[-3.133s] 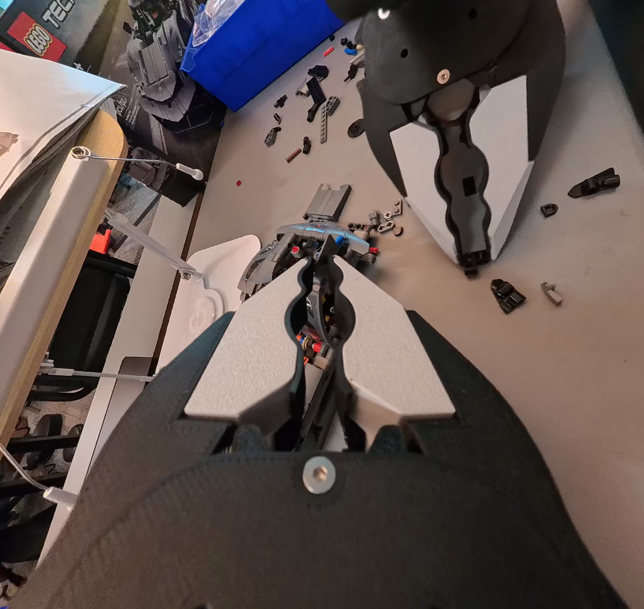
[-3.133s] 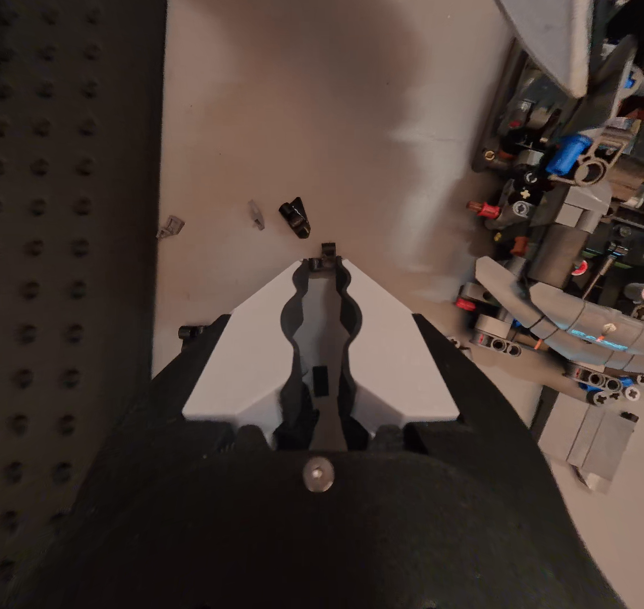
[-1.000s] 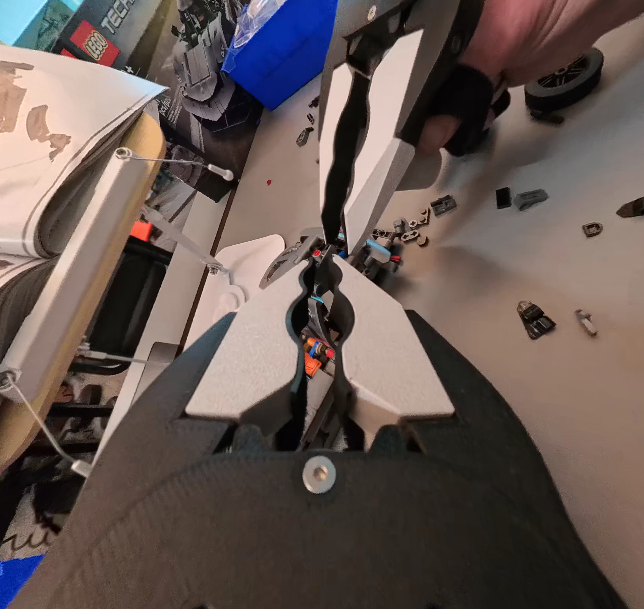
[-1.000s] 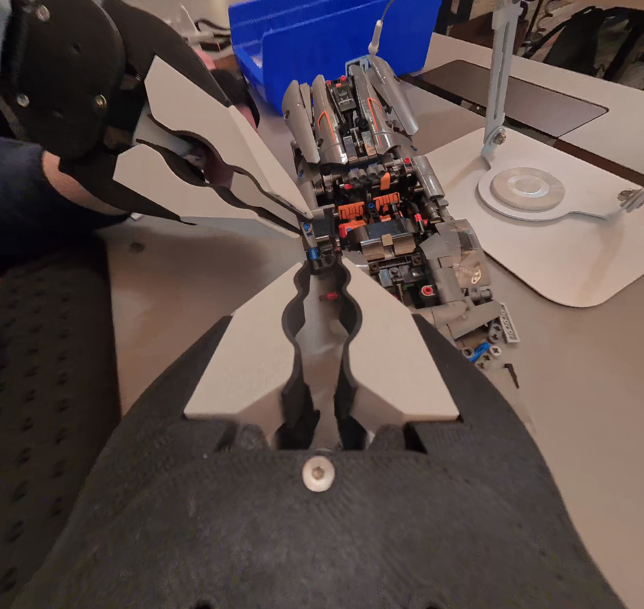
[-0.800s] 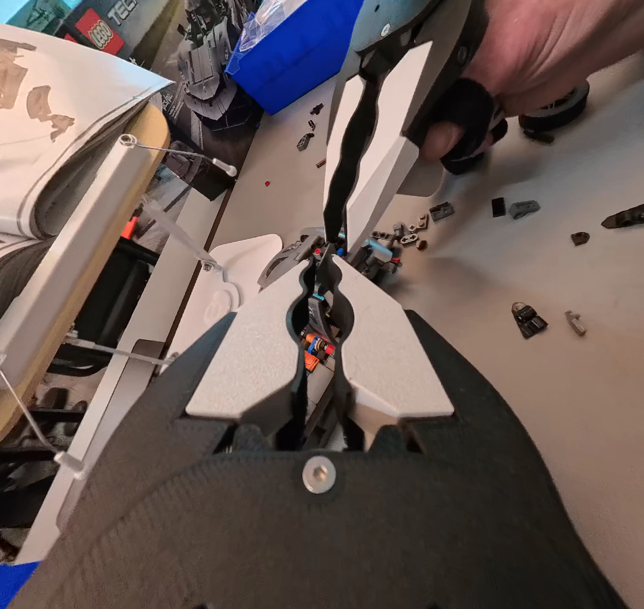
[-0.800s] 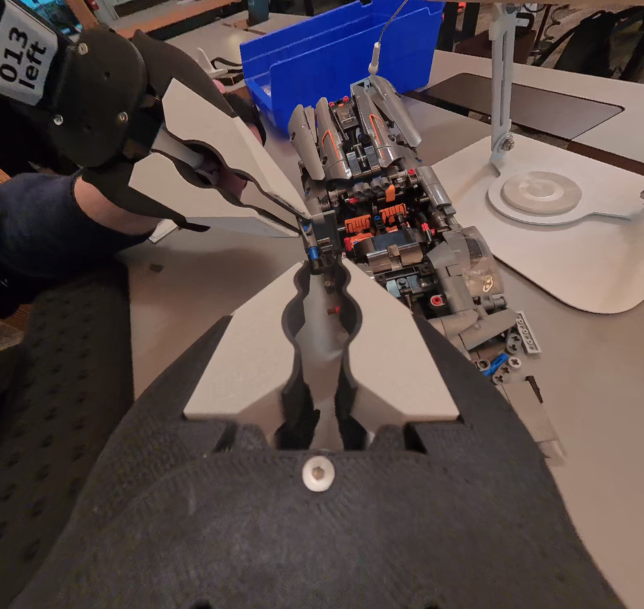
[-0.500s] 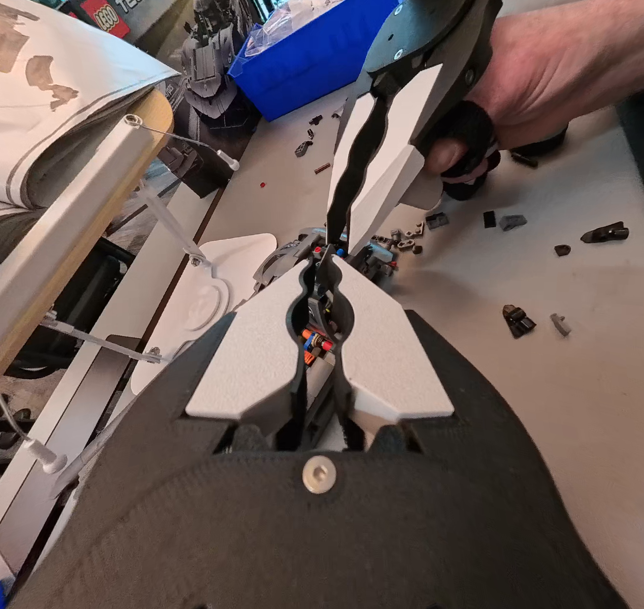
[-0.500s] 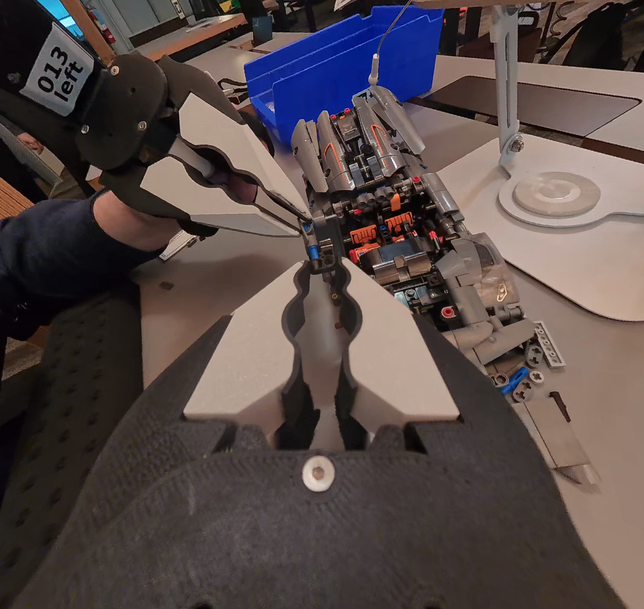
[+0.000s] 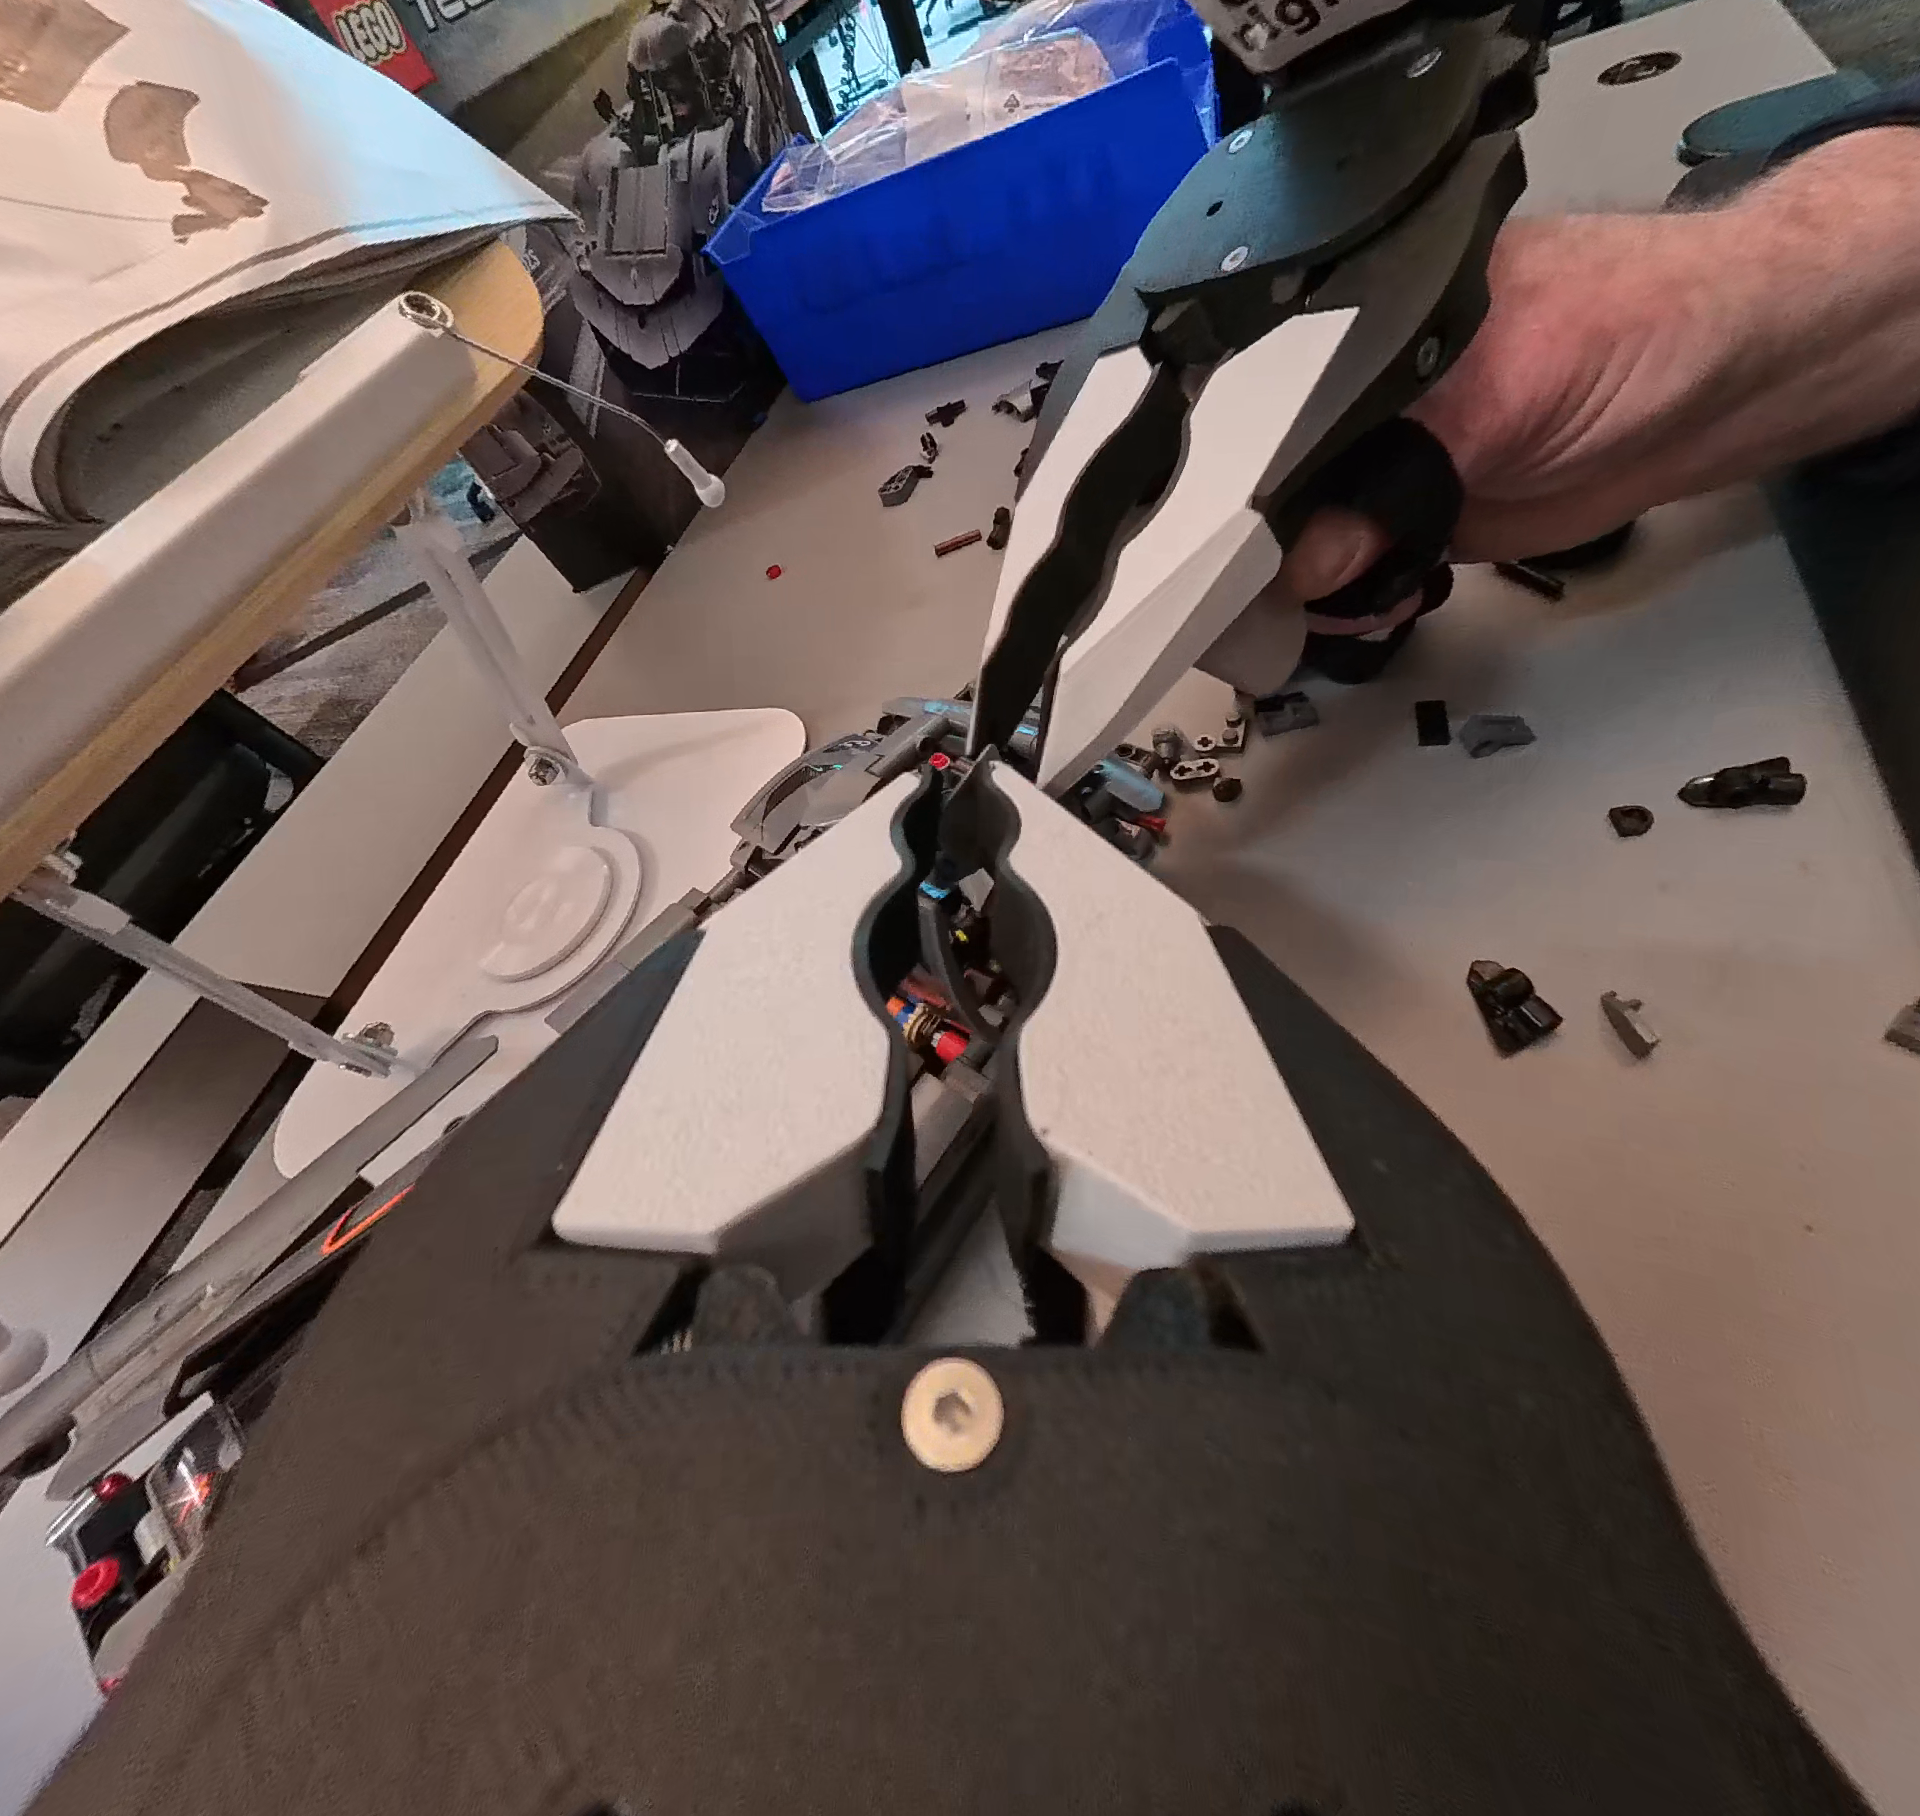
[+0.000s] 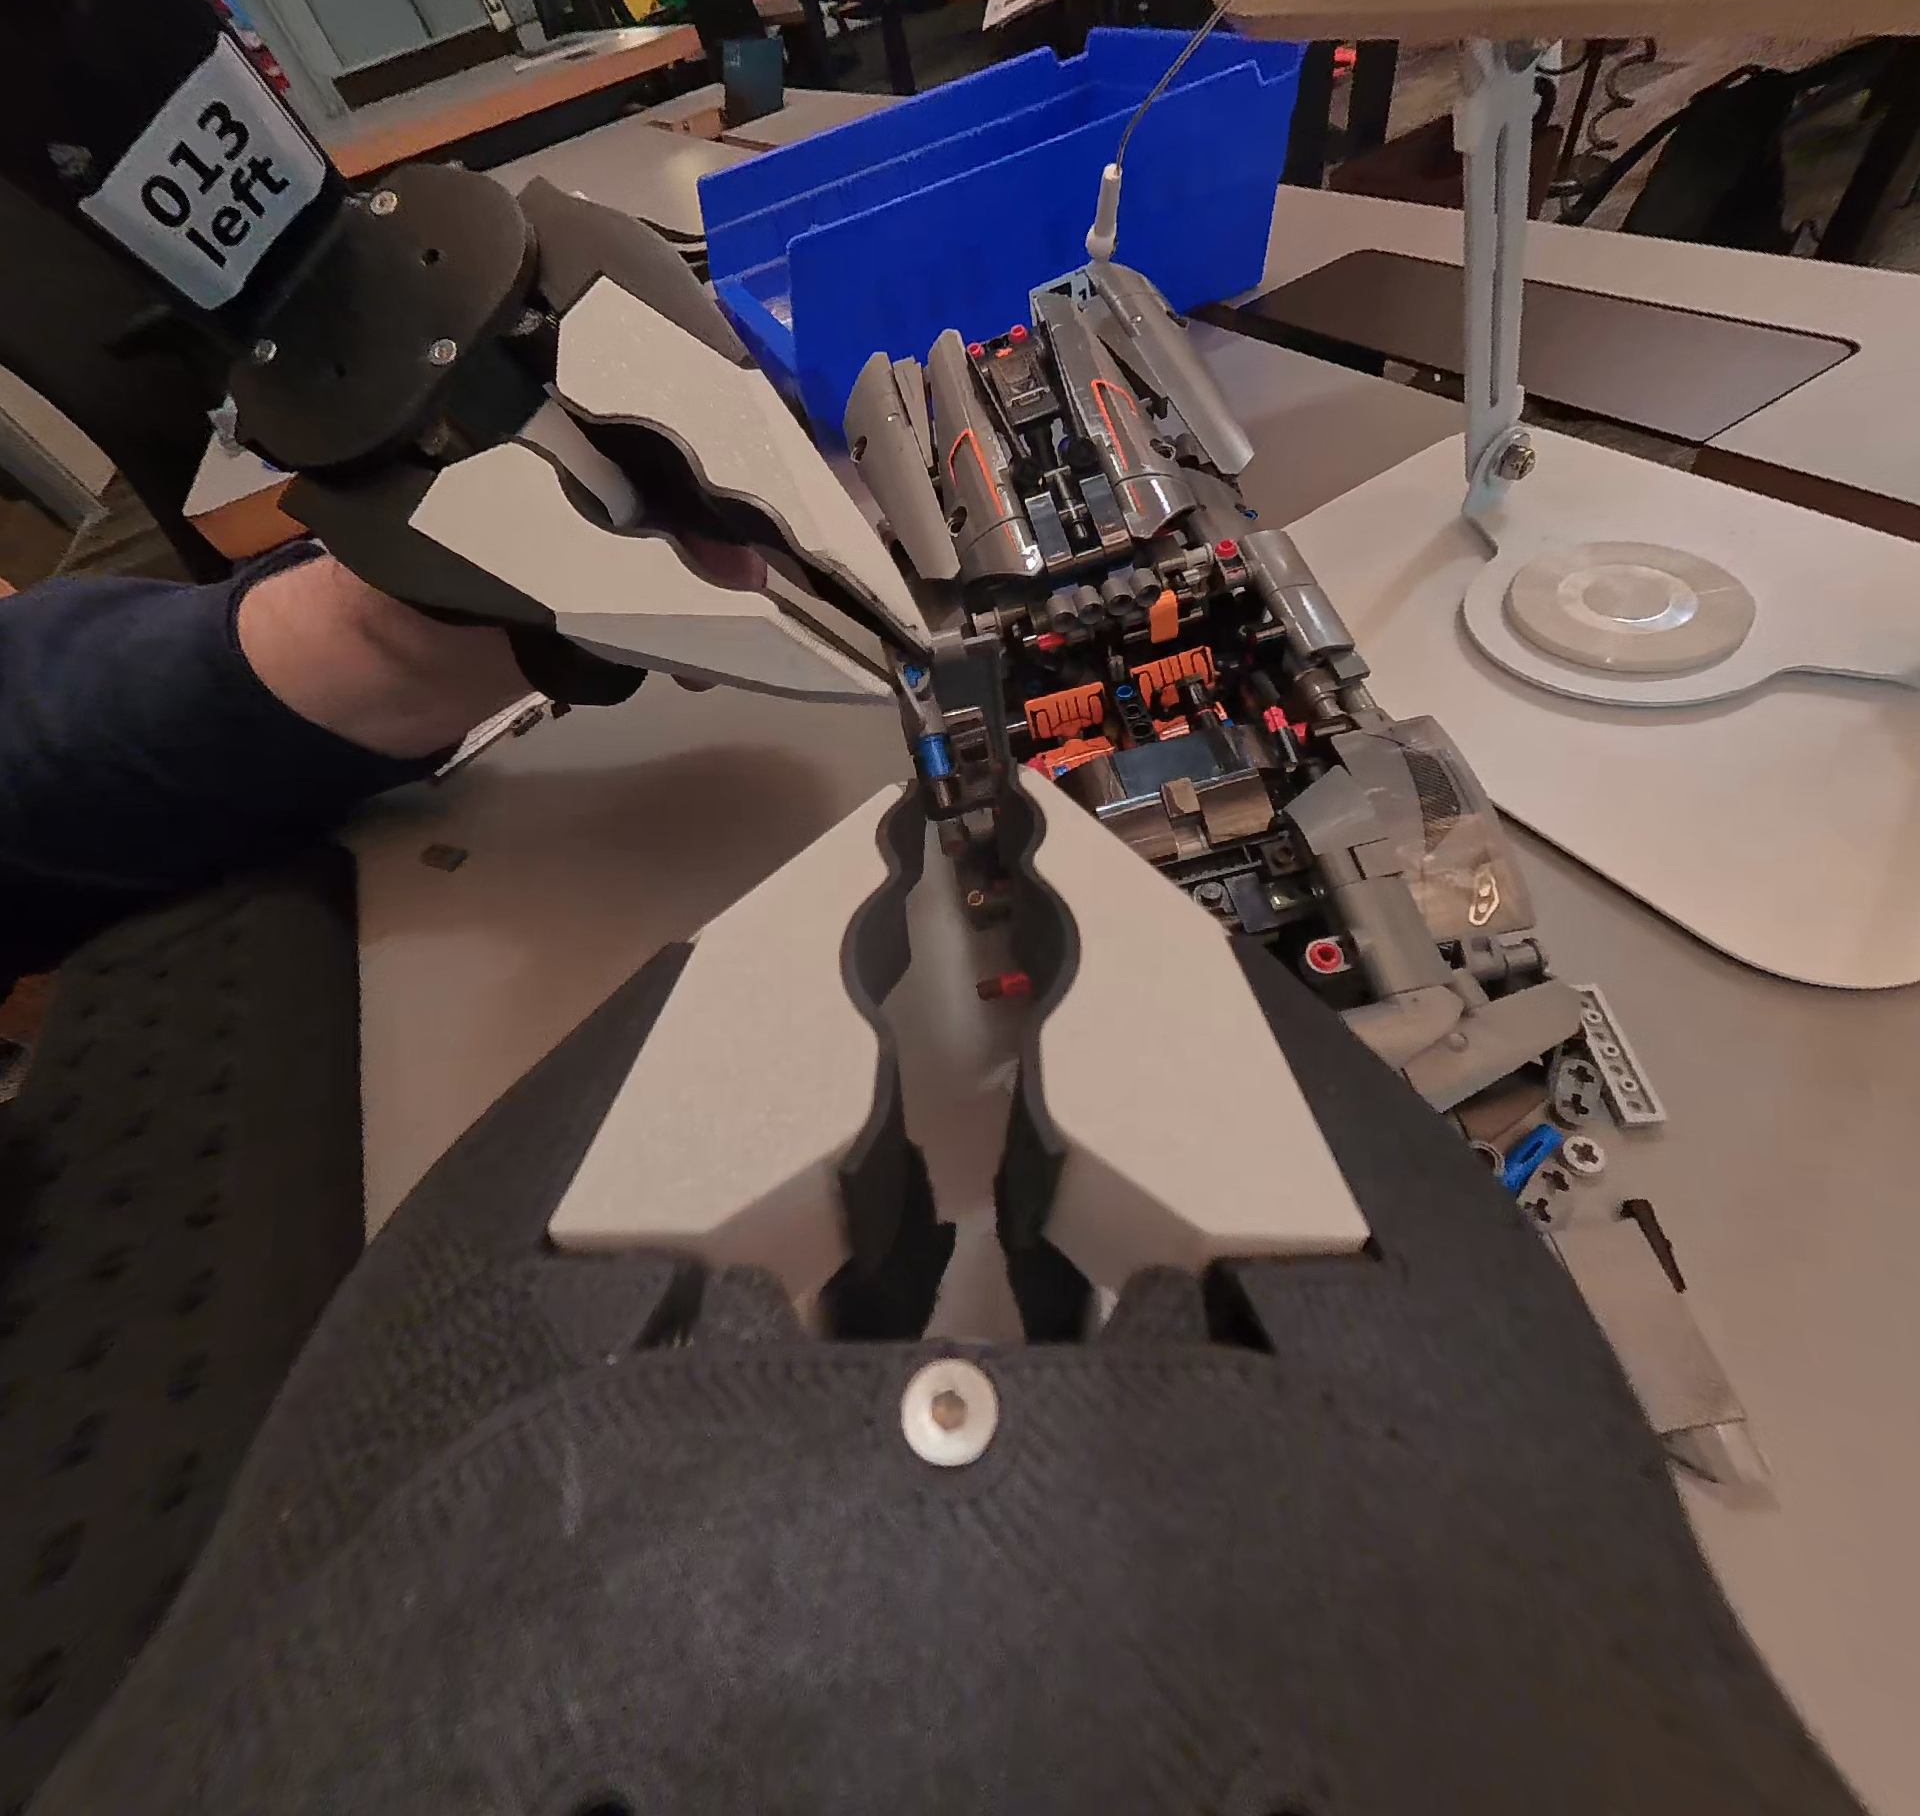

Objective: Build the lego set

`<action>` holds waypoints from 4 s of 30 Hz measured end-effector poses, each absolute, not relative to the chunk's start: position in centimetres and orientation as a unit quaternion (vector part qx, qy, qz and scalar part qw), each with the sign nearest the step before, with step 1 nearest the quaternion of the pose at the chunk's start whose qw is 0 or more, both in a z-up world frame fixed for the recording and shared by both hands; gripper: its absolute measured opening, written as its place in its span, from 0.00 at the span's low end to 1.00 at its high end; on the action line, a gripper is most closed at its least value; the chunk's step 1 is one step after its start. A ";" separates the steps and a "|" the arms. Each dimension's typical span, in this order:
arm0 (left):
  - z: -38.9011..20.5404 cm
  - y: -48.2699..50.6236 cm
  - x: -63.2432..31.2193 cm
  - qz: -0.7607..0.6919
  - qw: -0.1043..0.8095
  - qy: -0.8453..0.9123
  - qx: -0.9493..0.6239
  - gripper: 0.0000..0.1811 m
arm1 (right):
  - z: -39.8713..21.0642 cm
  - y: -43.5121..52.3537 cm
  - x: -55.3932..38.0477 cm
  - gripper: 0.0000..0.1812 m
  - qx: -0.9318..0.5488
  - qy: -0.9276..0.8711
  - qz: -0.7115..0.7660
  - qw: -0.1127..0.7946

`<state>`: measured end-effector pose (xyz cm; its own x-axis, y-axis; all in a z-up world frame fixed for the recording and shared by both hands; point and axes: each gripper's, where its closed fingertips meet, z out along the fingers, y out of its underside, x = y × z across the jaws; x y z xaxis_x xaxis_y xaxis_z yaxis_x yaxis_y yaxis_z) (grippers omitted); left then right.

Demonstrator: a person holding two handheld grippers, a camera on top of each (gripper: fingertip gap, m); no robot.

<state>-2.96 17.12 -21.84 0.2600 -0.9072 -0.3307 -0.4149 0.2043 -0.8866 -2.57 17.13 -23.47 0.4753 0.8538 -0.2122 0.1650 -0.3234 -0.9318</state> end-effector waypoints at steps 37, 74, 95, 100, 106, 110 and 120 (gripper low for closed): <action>-22.6 17.1 -3.4 -0.190 0.541 0.558 -0.600 0.04 | -22.8 17.3 -2.7 0.06 -0.711 -0.340 0.373 0.490; -22.7 15.9 -3.6 -0.245 0.537 0.561 -0.581 0.02 | -22.6 16.6 -3.1 0.06 -0.667 -0.421 0.397 0.470; -22.9 15.1 -3.4 -0.254 0.517 0.582 -0.574 0.02 | -22.6 15.8 -3.1 0.05 -0.646 -0.516 0.358 0.433; -23.1 15.2 -3.3 -0.209 0.522 0.595 -0.575 0.02 | -22.8 15.9 -3.0 0.05 -0.677 -0.521 0.312 0.416; -23.3 15.3 -3.2 -0.150 0.520 0.614 -0.574 0.02 | -23.0 16.1 -2.9 0.05 -0.705 -0.533 0.242 0.400; -23.5 15.4 -3.1 -0.121 0.522 0.621 -0.572 0.02 | -23.2 16.0 -3.1 0.04 -0.714 -0.531 0.231 0.393; -23.4 15.3 -3.1 -0.161 0.517 0.614 -0.574 0.03 | -23.1 15.8 -3.1 0.07 -0.699 -0.526 0.278 0.396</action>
